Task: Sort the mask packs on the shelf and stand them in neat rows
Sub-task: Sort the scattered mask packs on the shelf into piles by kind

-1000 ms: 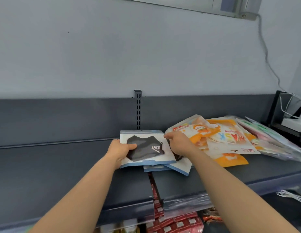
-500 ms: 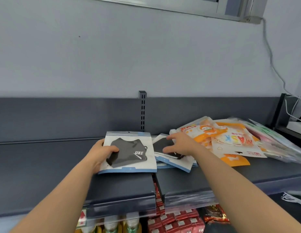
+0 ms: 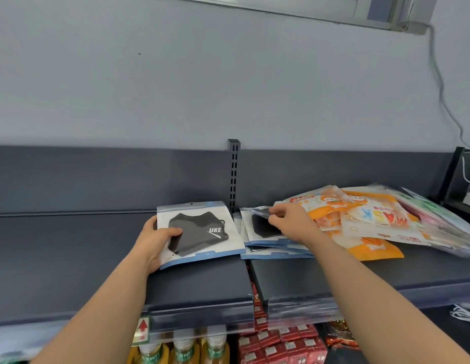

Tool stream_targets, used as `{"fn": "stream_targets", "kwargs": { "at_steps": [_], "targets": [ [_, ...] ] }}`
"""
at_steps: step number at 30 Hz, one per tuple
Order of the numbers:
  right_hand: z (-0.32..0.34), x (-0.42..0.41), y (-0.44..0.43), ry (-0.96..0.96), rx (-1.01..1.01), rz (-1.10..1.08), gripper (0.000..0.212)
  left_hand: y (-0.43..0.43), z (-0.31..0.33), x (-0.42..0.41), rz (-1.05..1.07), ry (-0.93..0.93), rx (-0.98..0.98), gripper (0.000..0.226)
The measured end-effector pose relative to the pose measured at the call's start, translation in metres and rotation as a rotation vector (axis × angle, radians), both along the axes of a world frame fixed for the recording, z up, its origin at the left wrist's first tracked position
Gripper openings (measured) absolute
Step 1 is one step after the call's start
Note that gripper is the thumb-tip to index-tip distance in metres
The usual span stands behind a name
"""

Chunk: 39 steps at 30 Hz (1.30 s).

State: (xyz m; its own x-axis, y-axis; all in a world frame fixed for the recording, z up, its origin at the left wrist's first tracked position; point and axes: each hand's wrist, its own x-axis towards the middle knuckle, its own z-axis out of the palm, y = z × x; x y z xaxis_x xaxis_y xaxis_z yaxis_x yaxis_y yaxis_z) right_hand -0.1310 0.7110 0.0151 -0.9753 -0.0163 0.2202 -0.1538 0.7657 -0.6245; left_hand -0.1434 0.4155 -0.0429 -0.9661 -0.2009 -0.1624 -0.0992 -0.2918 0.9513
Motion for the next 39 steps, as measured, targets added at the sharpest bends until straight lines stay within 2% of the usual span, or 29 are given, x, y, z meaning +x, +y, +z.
{"fn": "stream_targets", "kwargs": {
  "at_steps": [3,6,9,12,15,17,20,22,24,27,31,35,39],
  "targets": [
    [-0.002,0.0,-0.011,0.152,0.001,-0.029,0.029,0.001,-0.001,0.0,-0.044,0.012,-0.074,0.065],
    [-0.002,0.003,-0.022,0.154,-0.16,0.065,0.027,0.002,-0.001,0.001,-0.095,0.034,-0.128,0.061],
    [-0.004,0.009,-0.034,0.044,-0.226,0.222,0.024,0.005,-0.001,0.0,-0.102,0.054,-0.187,0.05],
    [-0.012,0.011,-0.045,-0.138,-0.108,0.362,0.028,0.007,-0.003,0.001,-0.081,0.075,-0.282,0.034],
    [-0.017,0.007,-0.05,-0.212,0.043,0.432,0.038,0.006,-0.004,0.001,-0.113,0.077,-0.32,0.046],
    [-0.016,0.005,-0.049,-0.246,-0.008,0.458,0.043,0.006,-0.003,0.002,-0.104,0.079,-0.338,0.058],
    [-0.015,0.002,-0.046,-0.146,-0.115,0.326,0.045,0.008,-0.001,0.004,-0.087,0.092,-0.379,0.074],
    [-0.018,-0.001,-0.044,-0.046,-0.035,0.152,0.043,0.009,-0.001,0.005,-0.093,0.102,-0.395,0.079],
    [-0.024,-0.005,-0.045,-0.051,0.044,0.085,0.041,0.006,-0.003,0.004,-0.091,0.106,-0.379,0.081],
    [-0.03,-0.007,-0.044,-0.114,0.066,0.123,0.052,0.007,-0.002,0.005,-0.087,0.116,-0.335,0.07],
    [-0.03,-0.007,-0.053,-0.08,0.044,0.249,0.06,0.011,0.001,0.01,-0.097,0.153,-0.319,0.069],
    [-0.031,-0.012,-0.054,-0.094,-0.089,0.124,0.097,0.013,0.002,0.011,-0.092,0.178,-0.309,0.072],
    [-0.031,-0.014,-0.054,-0.082,-0.191,0.104,0.088,0.012,-0.001,0.009,-0.07,0.184,-0.282,0.064]
  ]
}}
